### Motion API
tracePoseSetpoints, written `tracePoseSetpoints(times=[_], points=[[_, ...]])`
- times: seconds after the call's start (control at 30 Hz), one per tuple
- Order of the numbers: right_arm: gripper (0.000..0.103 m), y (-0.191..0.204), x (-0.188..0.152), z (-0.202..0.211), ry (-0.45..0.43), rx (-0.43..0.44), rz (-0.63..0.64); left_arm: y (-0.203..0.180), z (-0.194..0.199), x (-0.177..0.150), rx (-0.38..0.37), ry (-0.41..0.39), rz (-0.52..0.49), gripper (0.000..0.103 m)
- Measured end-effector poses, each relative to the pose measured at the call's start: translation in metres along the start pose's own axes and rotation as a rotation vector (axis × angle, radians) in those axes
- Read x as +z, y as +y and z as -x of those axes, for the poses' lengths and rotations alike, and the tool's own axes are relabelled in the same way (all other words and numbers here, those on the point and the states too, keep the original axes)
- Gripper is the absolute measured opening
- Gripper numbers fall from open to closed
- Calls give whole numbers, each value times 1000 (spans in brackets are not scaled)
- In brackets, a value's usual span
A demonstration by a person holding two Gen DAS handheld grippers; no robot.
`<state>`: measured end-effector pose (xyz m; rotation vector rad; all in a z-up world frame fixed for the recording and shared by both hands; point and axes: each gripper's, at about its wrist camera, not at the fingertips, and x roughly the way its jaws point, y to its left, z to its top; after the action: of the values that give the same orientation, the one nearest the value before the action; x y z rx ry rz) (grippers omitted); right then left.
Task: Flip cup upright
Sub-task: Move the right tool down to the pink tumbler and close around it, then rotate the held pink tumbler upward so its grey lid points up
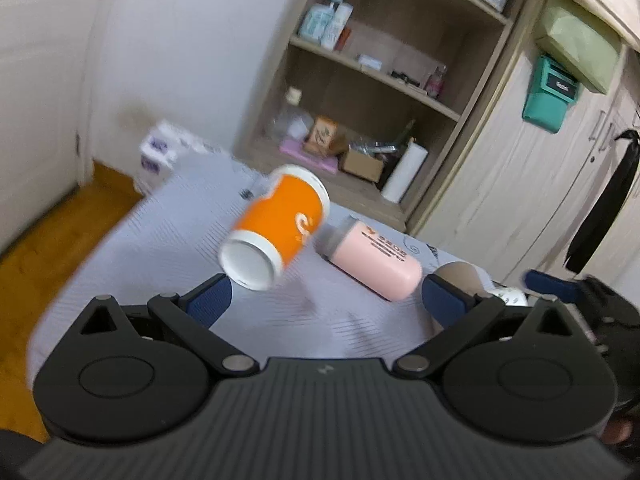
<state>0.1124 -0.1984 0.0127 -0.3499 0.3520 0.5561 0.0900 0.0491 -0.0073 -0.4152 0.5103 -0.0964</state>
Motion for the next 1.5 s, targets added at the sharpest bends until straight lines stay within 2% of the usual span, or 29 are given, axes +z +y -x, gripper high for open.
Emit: tracePoseSetpoints(times=[0.27, 0.47, 0.6, 0.77, 0.9, 0.97, 1.0, 1.03, 1.33, 1.5], points=[[99, -4, 7, -75, 174, 86, 249, 3, -64, 0, -35, 110, 116, 101], [99, -20, 7, -120, 262, 110, 299, 11, -82, -5, -54, 128, 147, 101], [94, -26, 7, -139, 305, 131, 322, 18, -83, -4, -74, 115, 163, 101], [94, -31, 7, -163, 356, 114, 360, 23, -81, -3, -94, 114, 171, 101], [92, -36, 12, -174, 427, 152, 311, 27, -79, -3, -96, 116, 179, 101], [79, -33, 12, -174, 453, 148, 316, 28, -78, -4, -95, 119, 173, 101], [69, -31, 13, -171, 454, 144, 315, 28, -78, -5, -93, 122, 175, 101], [67, -31, 13, -170, 457, 148, 303, 29, -78, -5, -94, 126, 180, 101], [67, -32, 18, -135, 460, 142, 28, 25, -72, -8, -103, 152, 170, 101], [67, -24, 15, -114, 427, 131, -38, 19, -66, -11, -121, 170, 166, 101]])
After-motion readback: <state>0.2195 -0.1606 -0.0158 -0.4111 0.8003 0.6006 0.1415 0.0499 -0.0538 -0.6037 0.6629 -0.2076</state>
